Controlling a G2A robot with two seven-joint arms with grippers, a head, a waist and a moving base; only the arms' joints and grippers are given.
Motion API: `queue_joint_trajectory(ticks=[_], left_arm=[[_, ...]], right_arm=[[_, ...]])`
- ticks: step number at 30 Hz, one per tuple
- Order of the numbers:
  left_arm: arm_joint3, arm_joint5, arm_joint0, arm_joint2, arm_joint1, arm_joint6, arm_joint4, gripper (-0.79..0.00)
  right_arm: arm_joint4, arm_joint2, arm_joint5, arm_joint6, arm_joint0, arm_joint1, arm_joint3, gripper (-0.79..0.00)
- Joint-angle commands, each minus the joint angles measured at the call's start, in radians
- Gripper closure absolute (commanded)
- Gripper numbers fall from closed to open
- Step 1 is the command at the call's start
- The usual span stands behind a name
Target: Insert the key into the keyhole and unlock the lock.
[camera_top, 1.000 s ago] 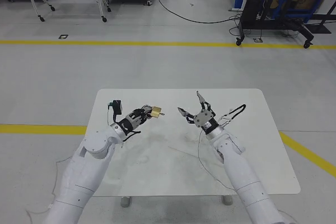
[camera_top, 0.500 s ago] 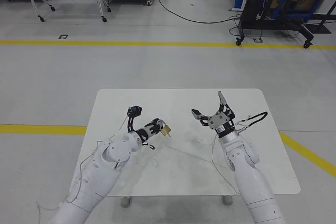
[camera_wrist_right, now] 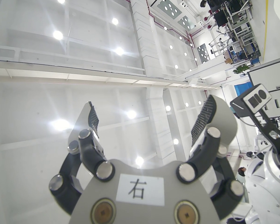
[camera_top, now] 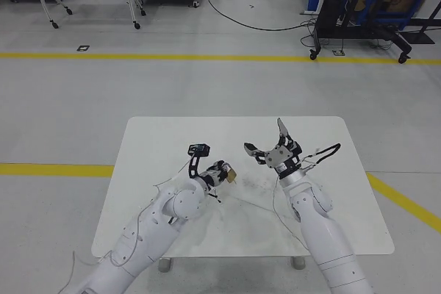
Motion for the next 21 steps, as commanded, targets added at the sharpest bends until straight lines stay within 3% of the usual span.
queue_joint_trajectory(ticks=[1,2,3,9,14,17,21], left_arm=[[0.04,0.04,-0.021,0.032,-0.012,-0.001,0.036,-0.526],[0.054,0.049,-0.028,0.045,-0.017,-0.002,0.056,-0.696],[0.067,0.059,-0.033,0.054,-0.021,-0.015,0.067,-0.785],[0.08,0.072,-0.045,0.052,-0.026,-0.057,0.102,-0.785],[0.023,0.032,-0.01,-0.052,-0.005,-0.046,0.047,-0.785],[-0.043,-0.032,0.034,-0.12,0.016,0.019,0.078,-0.785],[-0.168,-0.15,0.123,-0.222,0.042,0.195,0.109,-0.785]], right_arm=[[-0.001,-0.005,-0.002,-0.003,0.002,-0.001,0.001,-0.785],[-0.001,-0.006,-0.002,-0.004,0.003,-0.001,0.004,-0.785],[-0.001,-0.009,-0.001,-0.004,0.005,-0.001,0.006,-0.785],[-0.002,-0.018,0.0,-0.002,0.011,-0.002,0.012,-0.785],[-0.004,-0.017,0.002,-0.002,0.011,-0.002,0.011,-0.785],[-0.004,-0.017,0.002,-0.002,0.011,-0.002,0.011,-0.785],[-0.004,-0.017,0.002,-0.002,0.011,-0.002,0.011,-0.785]])
